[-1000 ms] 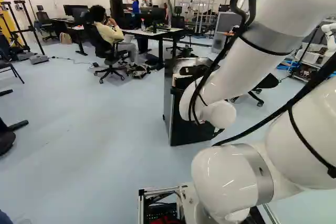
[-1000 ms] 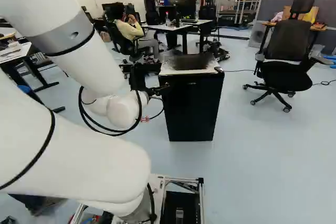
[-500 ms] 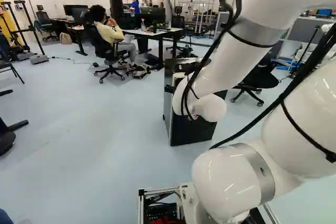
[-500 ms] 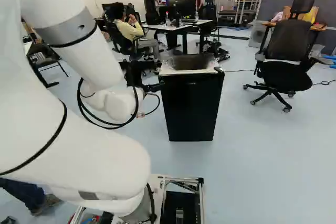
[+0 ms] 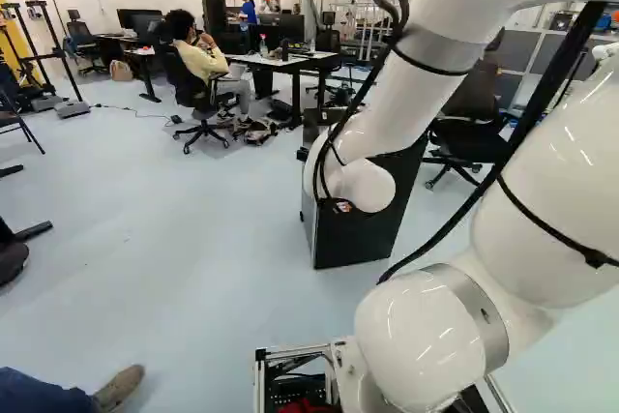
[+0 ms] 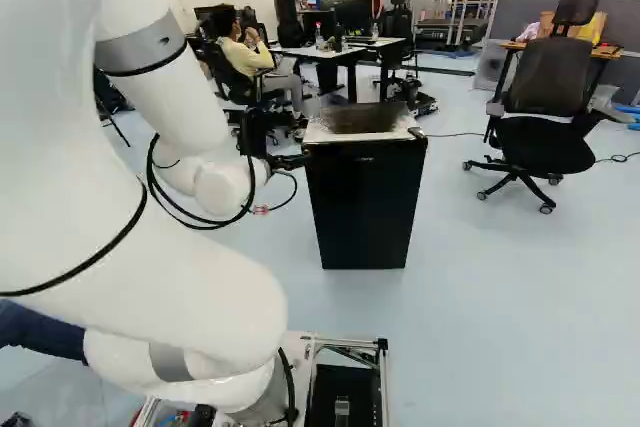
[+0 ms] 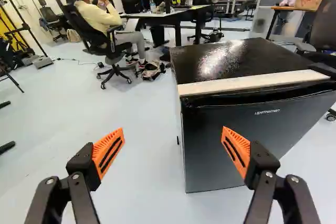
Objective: Grab a drink from the fridge
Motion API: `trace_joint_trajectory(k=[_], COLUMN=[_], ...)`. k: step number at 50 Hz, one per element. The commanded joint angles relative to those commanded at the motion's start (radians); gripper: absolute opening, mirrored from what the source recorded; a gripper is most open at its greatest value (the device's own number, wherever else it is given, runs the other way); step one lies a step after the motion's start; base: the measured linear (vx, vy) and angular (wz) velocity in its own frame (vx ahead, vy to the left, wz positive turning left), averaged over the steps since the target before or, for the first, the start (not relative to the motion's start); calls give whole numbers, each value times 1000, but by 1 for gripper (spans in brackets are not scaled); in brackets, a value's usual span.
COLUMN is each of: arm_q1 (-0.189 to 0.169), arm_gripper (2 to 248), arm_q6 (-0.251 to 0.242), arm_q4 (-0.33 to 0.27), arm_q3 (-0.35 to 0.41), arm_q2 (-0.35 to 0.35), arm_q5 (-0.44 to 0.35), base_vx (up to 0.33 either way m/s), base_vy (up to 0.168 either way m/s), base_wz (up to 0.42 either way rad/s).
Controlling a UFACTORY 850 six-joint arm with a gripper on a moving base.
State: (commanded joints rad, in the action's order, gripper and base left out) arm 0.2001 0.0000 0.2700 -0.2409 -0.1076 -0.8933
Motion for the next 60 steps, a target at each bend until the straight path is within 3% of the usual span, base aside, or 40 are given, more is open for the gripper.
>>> trace_joint_trajectory(k=[18, 60], arm_q1=[65, 204], arm_gripper=[247, 247], arm_q6=[0, 0], arm_q4=[139, 446], arm_q3=[-35, -149], arm_q2=[43, 267], arm_q5=[-19, -146], base_vx=[0, 0], base_vy=[0, 0], base_wz=[0, 0])
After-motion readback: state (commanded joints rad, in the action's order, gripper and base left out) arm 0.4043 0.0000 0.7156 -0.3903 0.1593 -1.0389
